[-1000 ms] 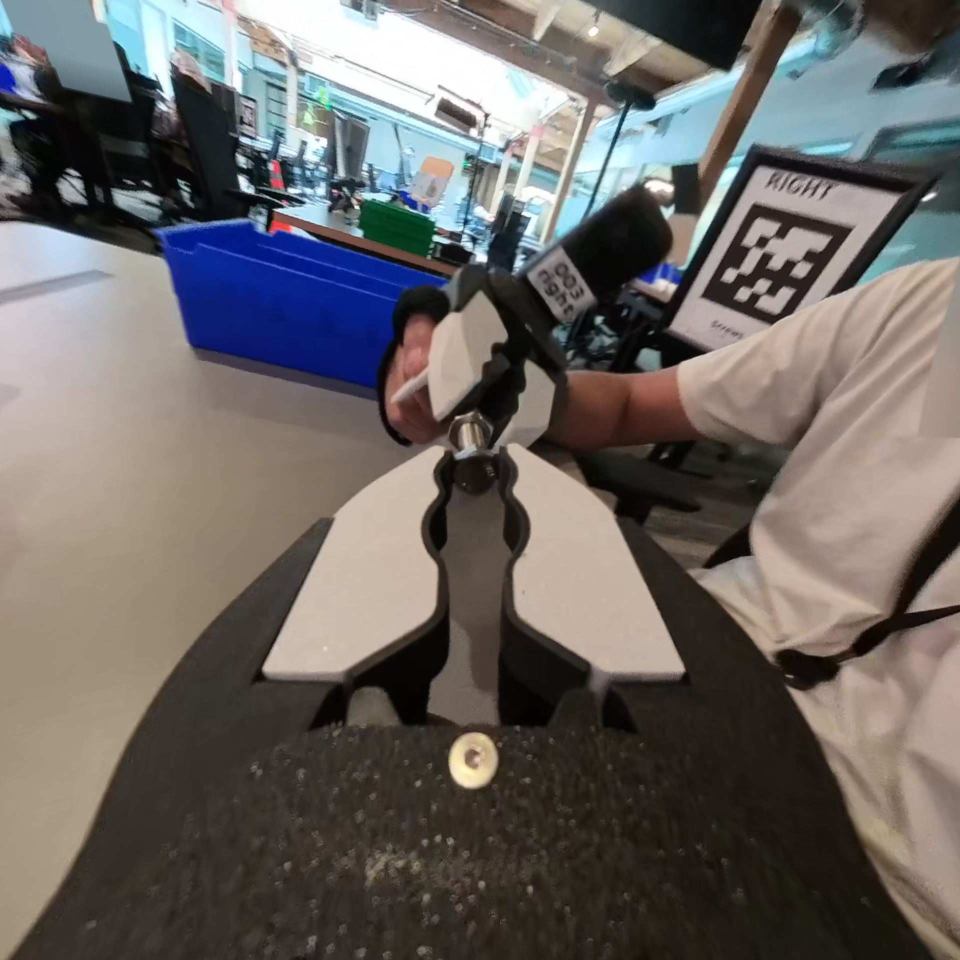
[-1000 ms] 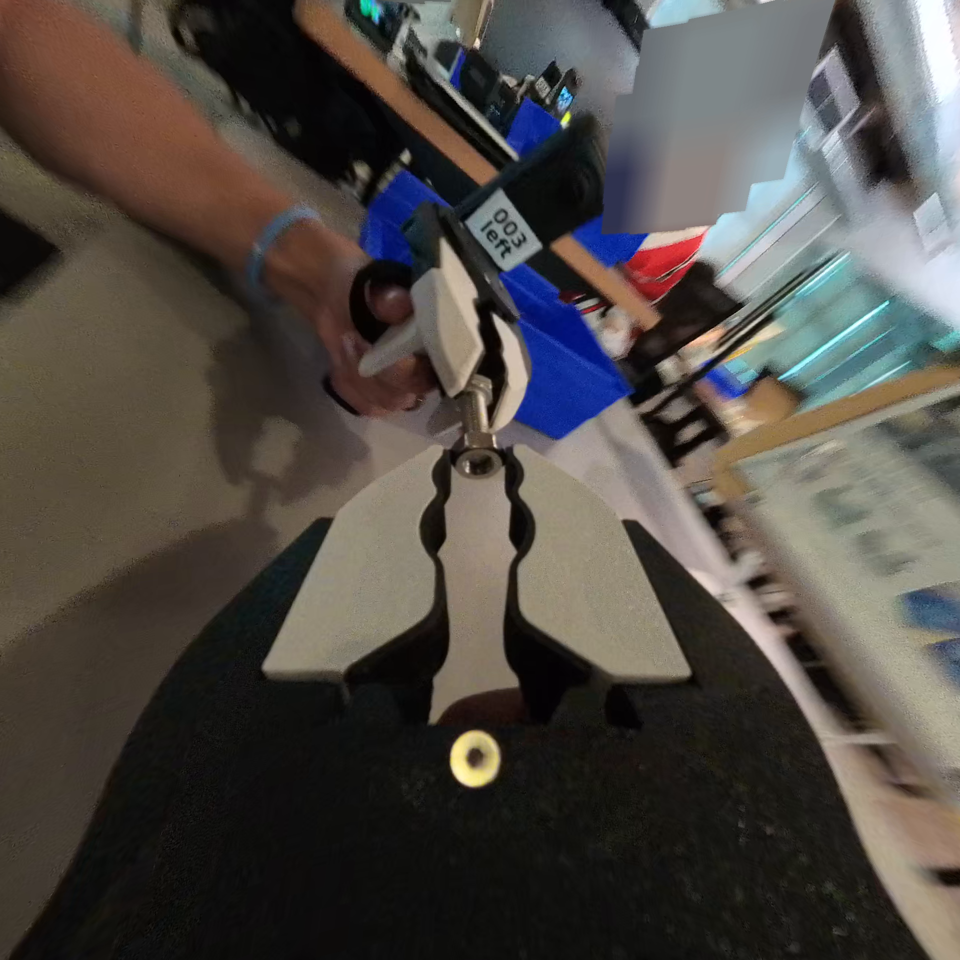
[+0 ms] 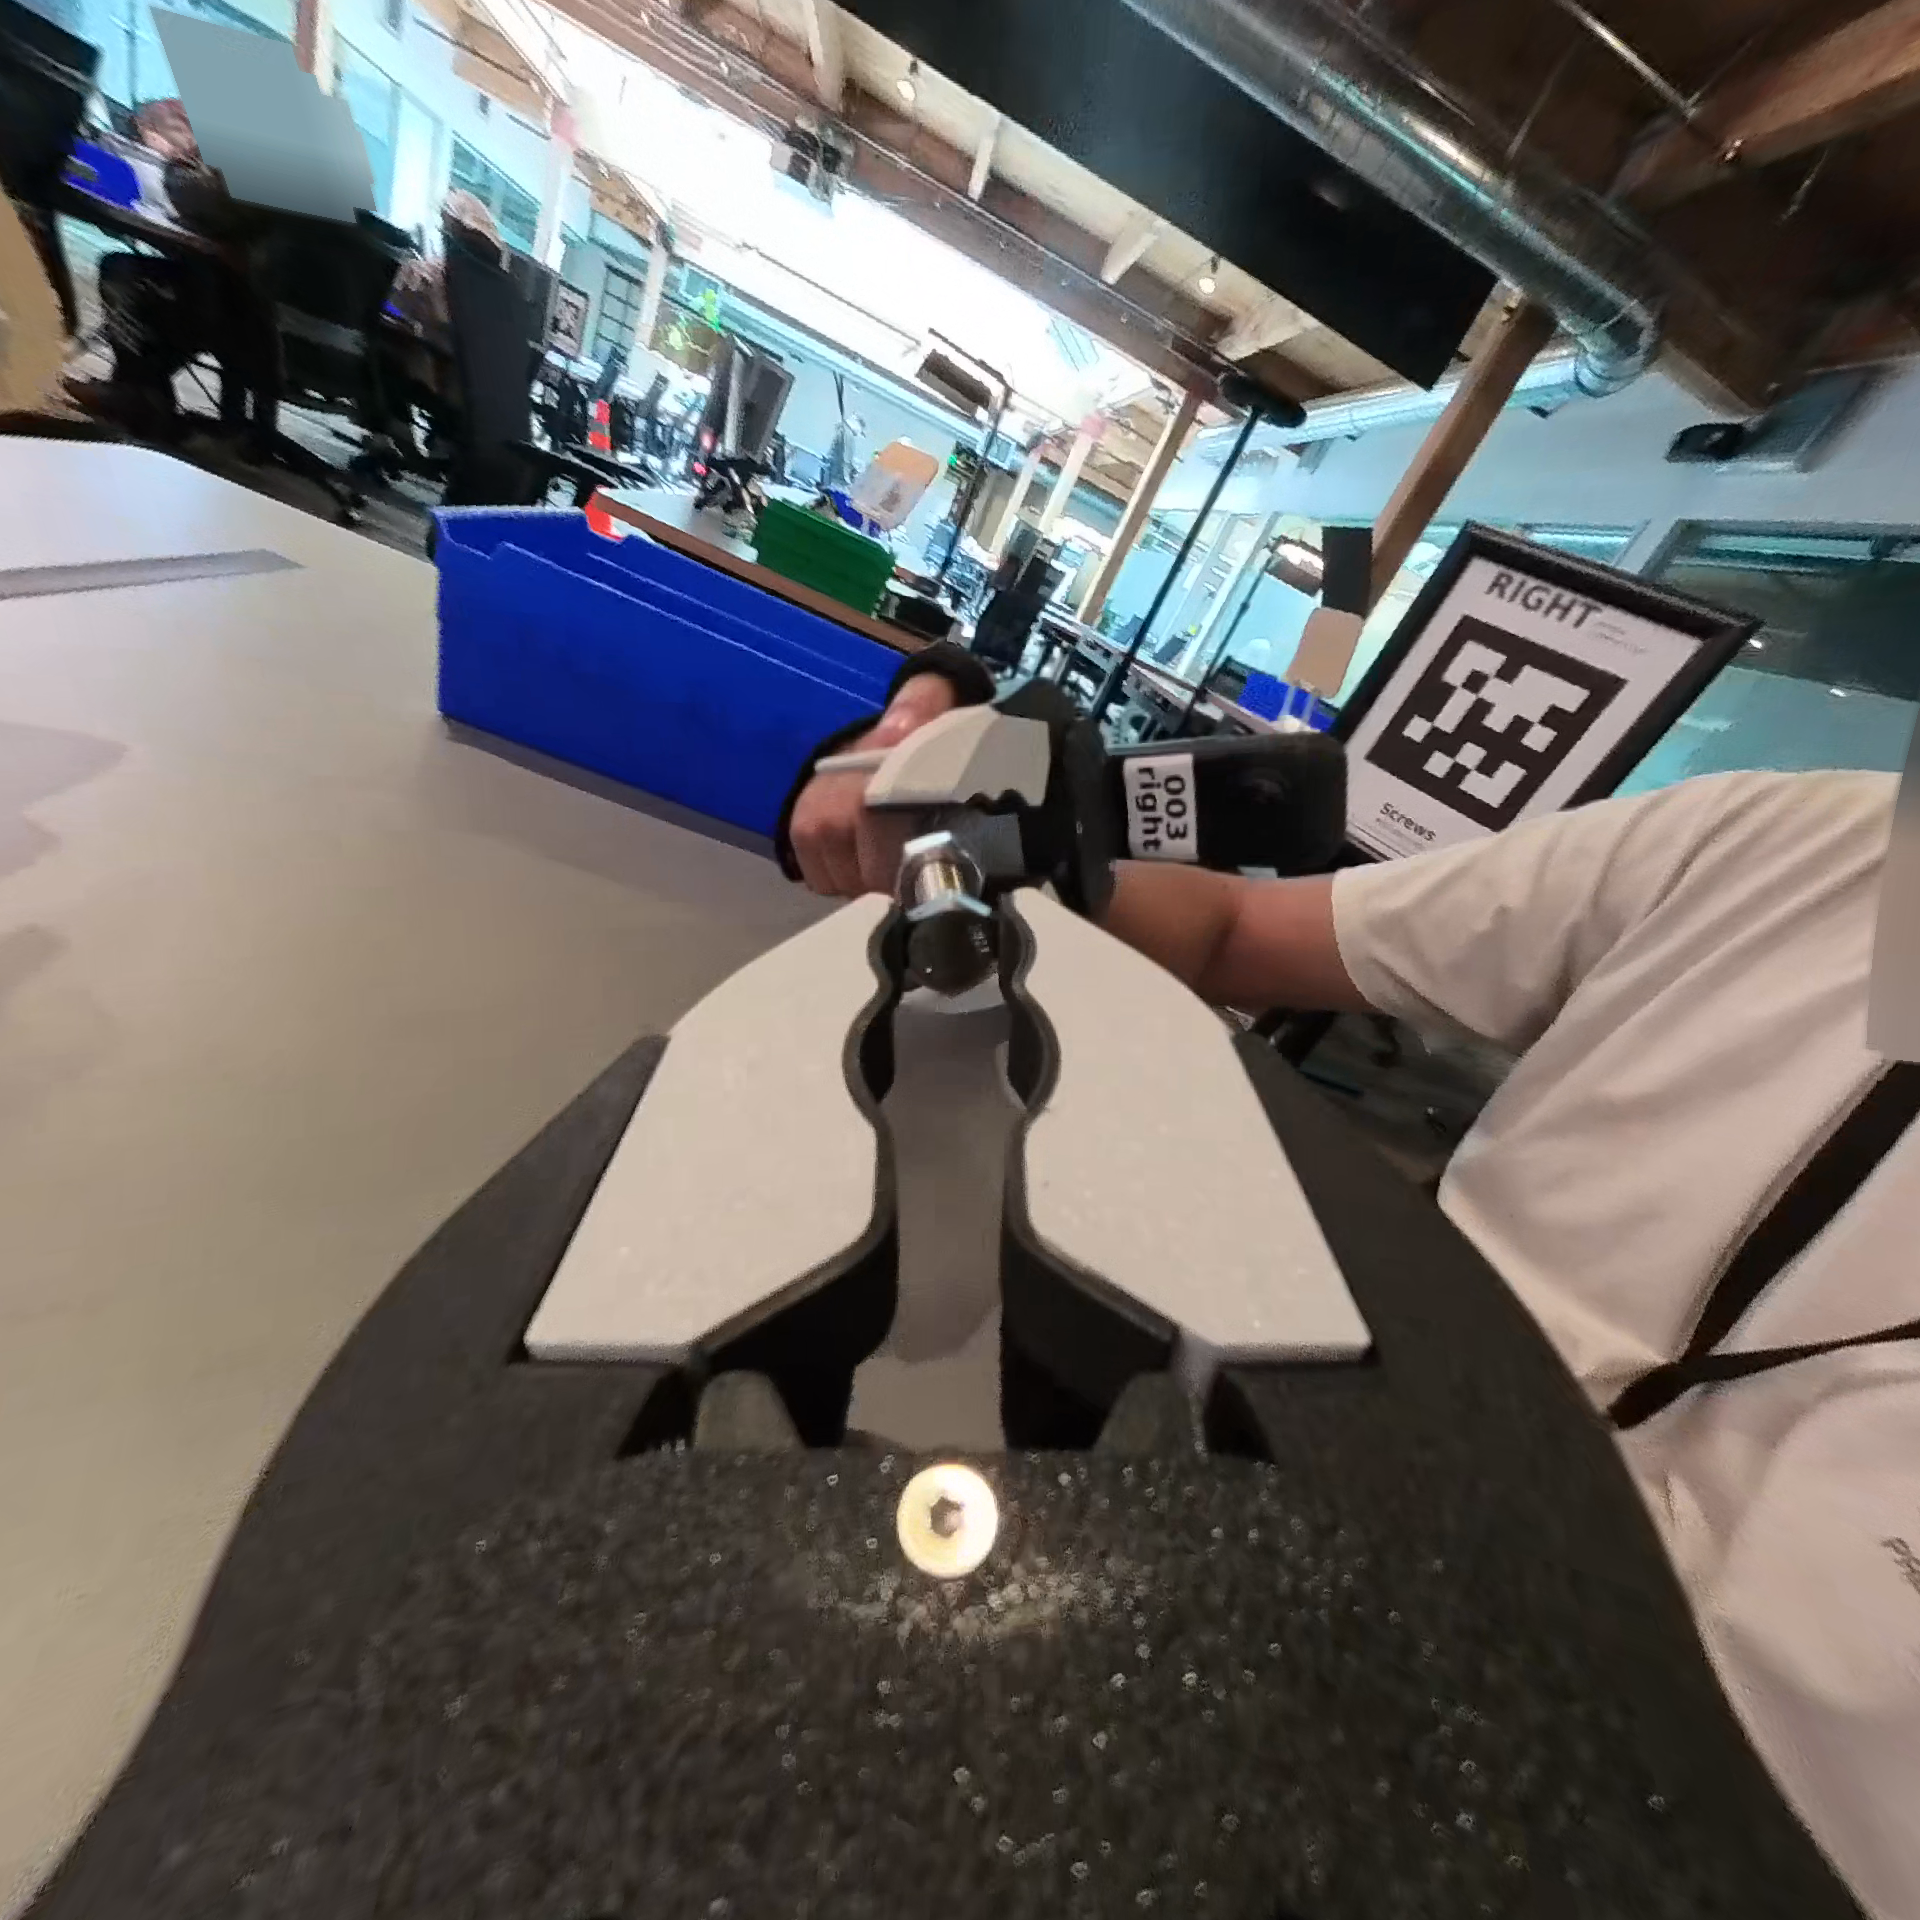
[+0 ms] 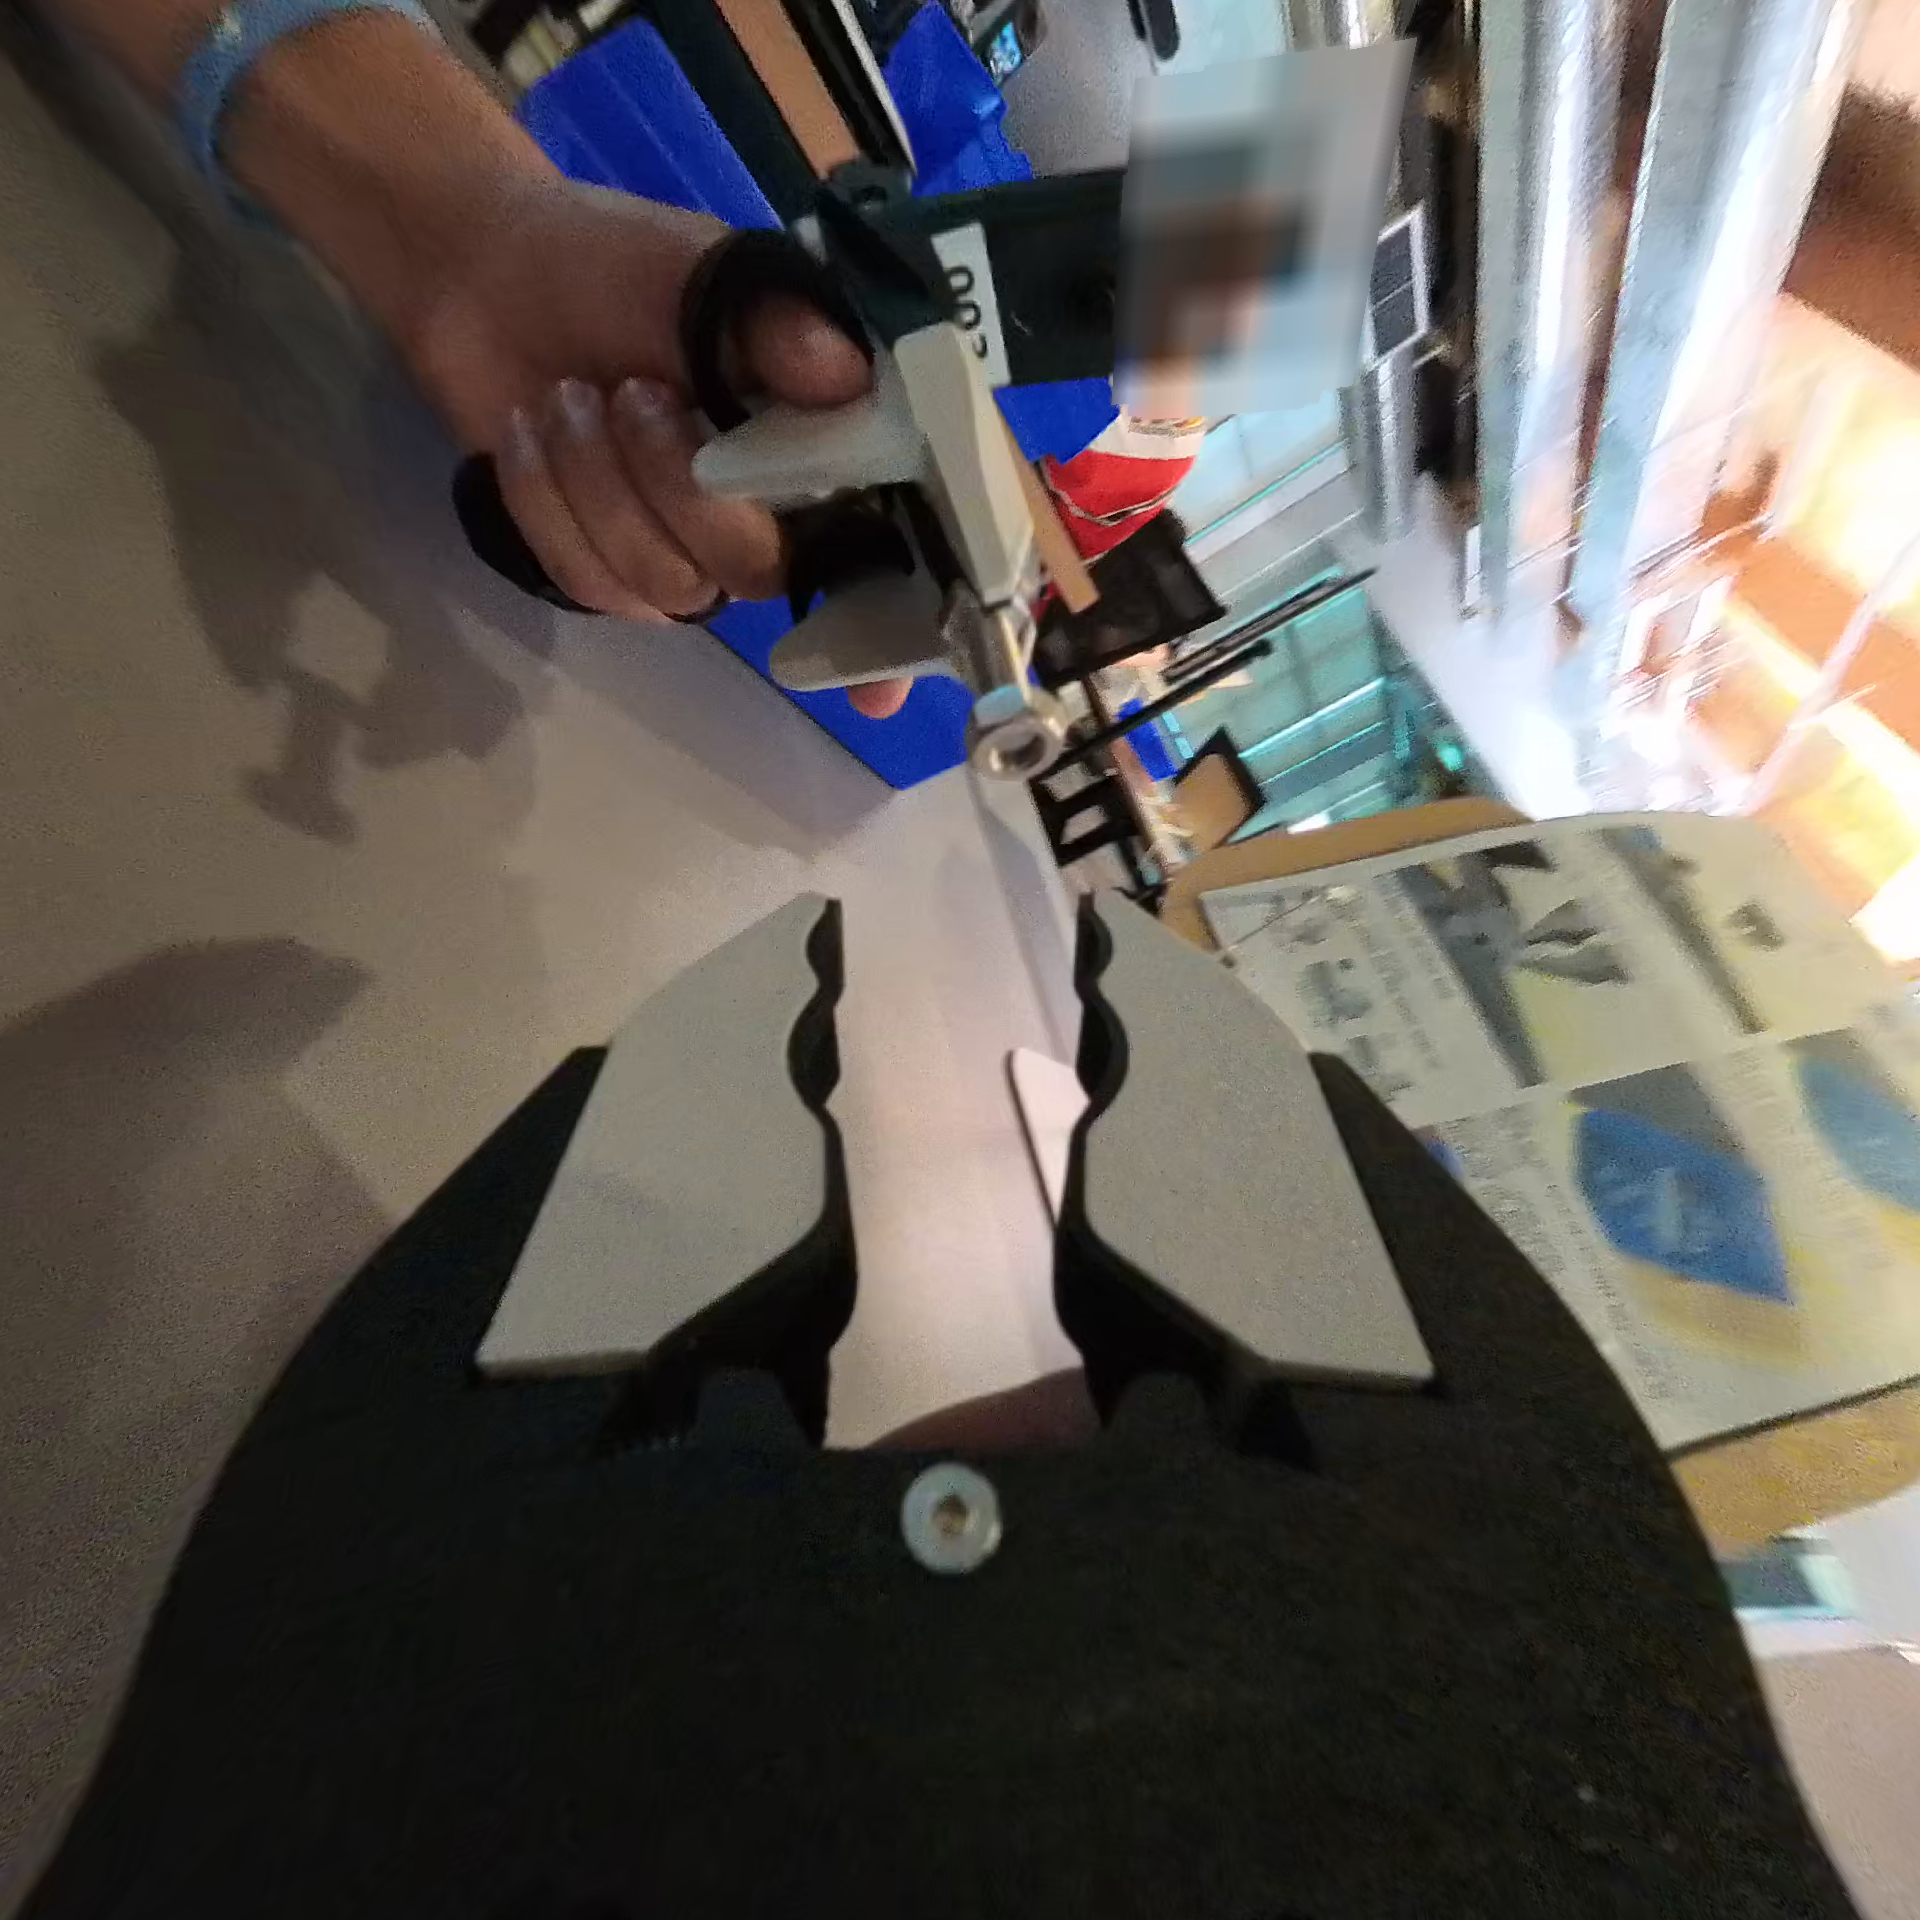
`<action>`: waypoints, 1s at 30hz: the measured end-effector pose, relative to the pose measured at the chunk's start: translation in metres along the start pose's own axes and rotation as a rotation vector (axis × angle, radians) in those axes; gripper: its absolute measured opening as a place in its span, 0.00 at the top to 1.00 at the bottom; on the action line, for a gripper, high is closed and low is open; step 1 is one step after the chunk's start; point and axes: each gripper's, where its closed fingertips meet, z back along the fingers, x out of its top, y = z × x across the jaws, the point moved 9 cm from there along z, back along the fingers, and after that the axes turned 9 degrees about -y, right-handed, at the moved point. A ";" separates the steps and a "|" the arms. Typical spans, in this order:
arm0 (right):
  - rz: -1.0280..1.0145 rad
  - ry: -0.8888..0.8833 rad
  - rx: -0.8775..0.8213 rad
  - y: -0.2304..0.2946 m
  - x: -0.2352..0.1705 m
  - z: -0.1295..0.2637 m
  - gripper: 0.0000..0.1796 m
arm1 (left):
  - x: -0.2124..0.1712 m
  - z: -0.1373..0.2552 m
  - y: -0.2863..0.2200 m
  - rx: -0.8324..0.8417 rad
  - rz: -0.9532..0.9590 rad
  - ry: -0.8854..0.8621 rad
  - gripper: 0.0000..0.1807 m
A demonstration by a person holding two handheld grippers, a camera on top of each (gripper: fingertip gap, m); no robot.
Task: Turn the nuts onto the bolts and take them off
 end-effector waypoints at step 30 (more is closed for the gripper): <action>-1.362 -0.107 0.384 0.002 -0.026 -0.028 0.90 | -0.016 -0.016 -0.018 0.120 -0.393 0.203 0.91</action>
